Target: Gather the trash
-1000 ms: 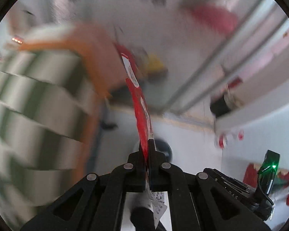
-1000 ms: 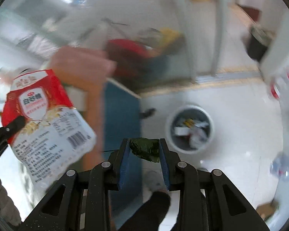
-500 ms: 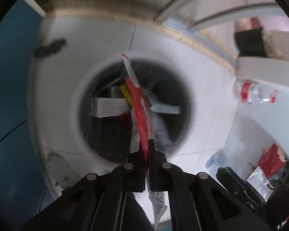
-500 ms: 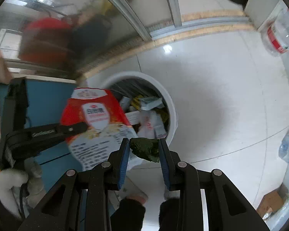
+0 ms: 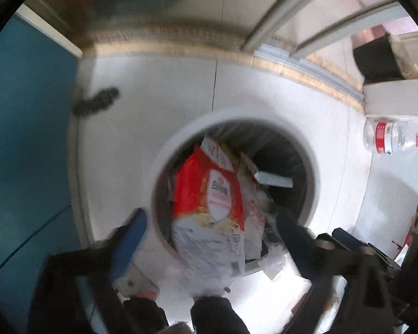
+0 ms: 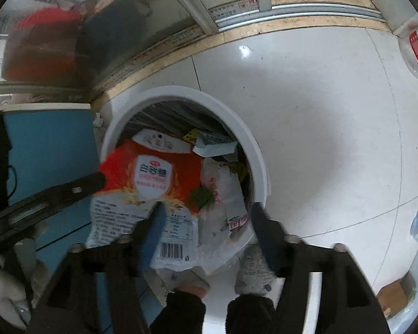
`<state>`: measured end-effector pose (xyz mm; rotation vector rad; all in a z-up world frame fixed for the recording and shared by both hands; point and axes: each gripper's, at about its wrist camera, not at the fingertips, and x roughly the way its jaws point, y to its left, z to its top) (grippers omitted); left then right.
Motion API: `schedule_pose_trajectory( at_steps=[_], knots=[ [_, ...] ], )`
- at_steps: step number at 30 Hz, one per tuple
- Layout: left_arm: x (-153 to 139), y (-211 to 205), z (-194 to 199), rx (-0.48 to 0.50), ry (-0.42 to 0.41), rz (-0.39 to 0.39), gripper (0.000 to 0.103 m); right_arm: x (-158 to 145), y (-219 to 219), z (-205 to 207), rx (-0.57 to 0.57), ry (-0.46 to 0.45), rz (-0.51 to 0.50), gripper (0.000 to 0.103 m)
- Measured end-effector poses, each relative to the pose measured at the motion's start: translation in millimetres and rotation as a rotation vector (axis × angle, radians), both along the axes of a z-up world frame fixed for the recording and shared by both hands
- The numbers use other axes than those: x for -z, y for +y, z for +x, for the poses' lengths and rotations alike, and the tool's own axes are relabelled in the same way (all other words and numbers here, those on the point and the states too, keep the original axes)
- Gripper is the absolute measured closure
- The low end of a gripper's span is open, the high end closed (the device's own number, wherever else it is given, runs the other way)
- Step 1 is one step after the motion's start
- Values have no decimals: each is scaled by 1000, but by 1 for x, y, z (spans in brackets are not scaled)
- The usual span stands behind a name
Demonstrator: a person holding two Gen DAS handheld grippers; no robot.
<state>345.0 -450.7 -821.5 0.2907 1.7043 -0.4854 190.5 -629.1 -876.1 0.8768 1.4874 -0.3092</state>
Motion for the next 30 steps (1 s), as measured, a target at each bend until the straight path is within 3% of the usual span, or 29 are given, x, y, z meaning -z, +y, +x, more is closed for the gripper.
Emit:
schedule_pose_trajectory(
  at_steps=[5, 7, 11, 16, 24, 30],
  knots=[
    [-53, 12, -12, 18, -116, 42, 4, -41, 7, -6, -41, 6, -92, 6],
    [-87, 24, -25, 30, -185, 57, 4, -66, 13, -12, -60, 10, -145, 0],
    [-149, 41, -53, 29, -254, 69, 4, -128, 27, -28, -94, 1, -234, 0],
    [-217, 61, -83, 15, -320, 60, 4, -233, 48, -57, -111, -65, -348, 0],
    [-368, 92, -145, 29, -440, -20, 4, -398, 87, -121, -68, -169, -474, 0],
    [-459, 125, -190, 61, -519, -97, 4, -513, 131, -178, -18, -239, -558, 0]
  ],
)
